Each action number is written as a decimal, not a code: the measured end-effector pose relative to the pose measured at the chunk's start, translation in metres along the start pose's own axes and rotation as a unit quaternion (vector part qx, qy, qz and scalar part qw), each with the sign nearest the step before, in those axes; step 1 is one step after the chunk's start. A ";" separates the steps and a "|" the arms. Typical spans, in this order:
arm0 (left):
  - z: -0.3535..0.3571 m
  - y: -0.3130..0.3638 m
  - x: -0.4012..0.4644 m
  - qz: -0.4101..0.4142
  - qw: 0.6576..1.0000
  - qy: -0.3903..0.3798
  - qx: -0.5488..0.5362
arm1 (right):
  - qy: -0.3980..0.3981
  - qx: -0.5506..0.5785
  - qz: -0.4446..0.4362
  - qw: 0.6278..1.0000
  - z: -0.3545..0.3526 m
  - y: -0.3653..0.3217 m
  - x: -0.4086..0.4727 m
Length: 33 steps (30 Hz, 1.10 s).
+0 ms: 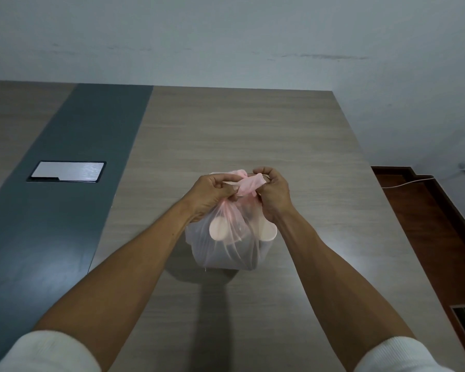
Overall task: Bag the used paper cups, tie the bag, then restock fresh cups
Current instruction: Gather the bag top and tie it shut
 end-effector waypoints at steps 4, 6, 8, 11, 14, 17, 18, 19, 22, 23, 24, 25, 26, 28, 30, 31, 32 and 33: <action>-0.012 -0.002 0.000 -0.068 0.997 0.023 -0.038 | -0.054 0.000 0.004 0.999 0.003 -0.003 -0.005; -0.012 -0.001 -0.003 -0.078 0.996 -0.001 -0.050 | -0.081 -0.008 0.001 0.997 0.004 -0.003 -0.007; -0.010 -0.001 -0.005 -0.067 0.993 -0.020 -0.093 | -0.117 -0.027 -0.013 0.993 0.007 -0.005 -0.011; -0.012 0.000 -0.006 -0.063 0.985 -0.004 -0.163 | -0.162 -0.040 -0.039 0.985 0.011 -0.009 -0.018; -0.013 0.001 -0.005 -0.063 0.987 0.001 -0.151 | -0.165 -0.032 -0.050 0.984 0.012 -0.009 -0.019; -0.014 0.001 -0.006 -0.093 0.983 0.009 -0.155 | -0.169 -0.039 -0.044 0.984 0.013 -0.006 -0.019; -0.015 0.001 -0.006 -0.096 0.983 0.011 -0.154 | -0.173 -0.048 -0.046 0.983 0.014 -0.005 -0.018; -0.017 -0.001 -0.006 -0.091 0.984 0.014 -0.152 | -0.180 -0.060 -0.051 0.981 0.014 -0.006 -0.018; -0.018 -0.005 -0.008 -0.059 0.987 0.033 -0.144 | -0.193 -0.089 -0.061 0.975 0.015 -0.014 -0.019; -0.018 -0.005 -0.008 -0.050 0.988 0.045 -0.140 | -0.193 -0.095 -0.062 0.975 0.015 -0.017 -0.021; -0.017 -0.006 -0.008 -0.042 0.988 0.060 -0.139 | -0.196 -0.098 -0.062 0.974 0.016 -0.019 -0.022; -0.015 -0.006 -0.009 -0.035 0.986 0.079 -0.140 | -0.202 -0.098 -0.060 0.973 0.016 -0.020 -0.023; -0.014 -0.005 -0.010 -0.031 0.984 0.101 -0.144 | -0.208 -0.095 -0.058 0.972 0.017 -0.020 -0.022; -0.014 -0.005 -0.010 -0.027 0.977 0.147 -0.152 | -0.218 -0.097 -0.060 0.969 0.017 -0.022 -0.022; -0.014 -0.004 -0.011 -0.022 0.972 0.170 -0.159 | -0.219 -0.118 -0.075 0.966 0.016 -0.023 -0.021; -0.014 -0.004 -0.012 -0.018 0.973 0.173 -0.153 | -0.213 -0.140 -0.086 0.963 0.017 -0.024 -0.021; -0.013 -0.003 -0.013 -0.015 0.975 0.174 -0.138 | -0.198 -0.164 -0.100 0.961 0.019 -0.024 -0.021; -0.010 -0.002 -0.014 -0.010 0.978 0.169 -0.123 | -0.173 -0.179 -0.110 0.962 0.020 -0.023 -0.020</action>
Point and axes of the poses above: each hand's wrist, its own x-axis towards the middle knuckle, its own z-axis out of the palm, y = z × x, the point moved 2 cm from there along x, towards the middle knuckle, and after that the axes turned 6 degrees about -x, right-handed, at the moved point
